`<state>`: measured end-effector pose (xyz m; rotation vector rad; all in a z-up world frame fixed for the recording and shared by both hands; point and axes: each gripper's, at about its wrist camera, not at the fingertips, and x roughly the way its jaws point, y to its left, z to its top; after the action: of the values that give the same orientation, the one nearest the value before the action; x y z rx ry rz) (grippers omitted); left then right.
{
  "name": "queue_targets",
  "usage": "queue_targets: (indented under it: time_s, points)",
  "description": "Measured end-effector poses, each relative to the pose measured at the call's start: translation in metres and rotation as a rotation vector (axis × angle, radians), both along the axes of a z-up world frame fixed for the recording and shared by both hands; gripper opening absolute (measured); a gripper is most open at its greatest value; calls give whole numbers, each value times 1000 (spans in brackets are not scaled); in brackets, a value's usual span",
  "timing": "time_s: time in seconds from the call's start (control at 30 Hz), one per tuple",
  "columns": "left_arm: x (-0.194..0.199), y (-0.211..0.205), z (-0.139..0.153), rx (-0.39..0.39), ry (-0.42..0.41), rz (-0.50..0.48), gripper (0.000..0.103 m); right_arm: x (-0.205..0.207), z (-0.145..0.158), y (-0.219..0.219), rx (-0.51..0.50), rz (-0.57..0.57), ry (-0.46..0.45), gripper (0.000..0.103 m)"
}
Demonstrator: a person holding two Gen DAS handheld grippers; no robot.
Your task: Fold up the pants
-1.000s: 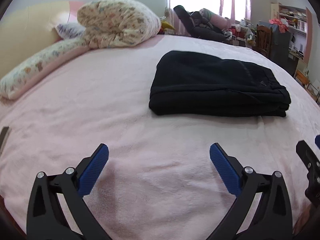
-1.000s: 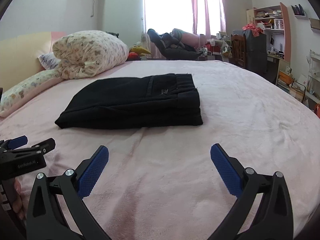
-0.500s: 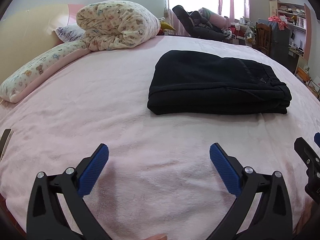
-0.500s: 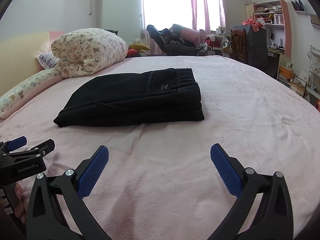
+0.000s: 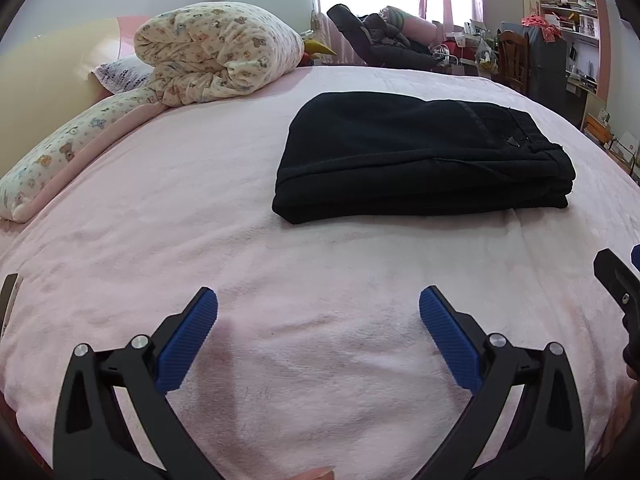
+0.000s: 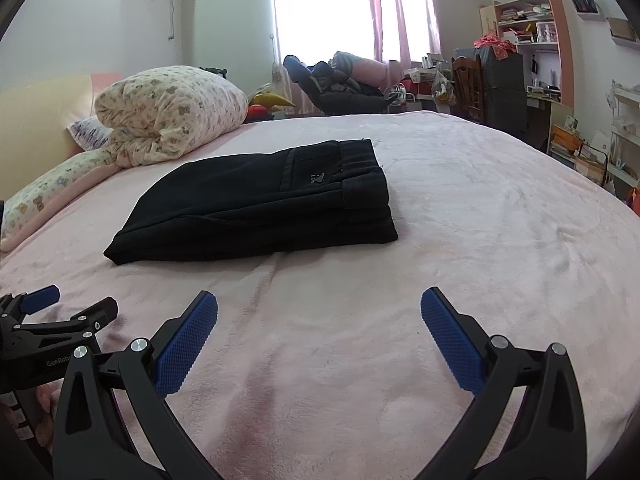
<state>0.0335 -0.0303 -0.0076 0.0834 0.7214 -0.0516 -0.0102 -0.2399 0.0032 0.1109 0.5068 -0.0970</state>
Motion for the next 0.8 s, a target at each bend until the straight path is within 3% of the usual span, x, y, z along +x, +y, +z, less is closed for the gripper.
queue_targets:
  time_s: [0.37,0.6,0.8]
  points:
    - [-4,-13,-1,28,-10,-47,101,-3,-1,-4,-17,-7,7,102]
    - [-2,-12,-2,28,-5,-40,101,-3,-2,-3,-10,-19,6,102]
    - [-3,-2,1,-1,-23,13,101,-5,-2,7,-66,9,-7,102]
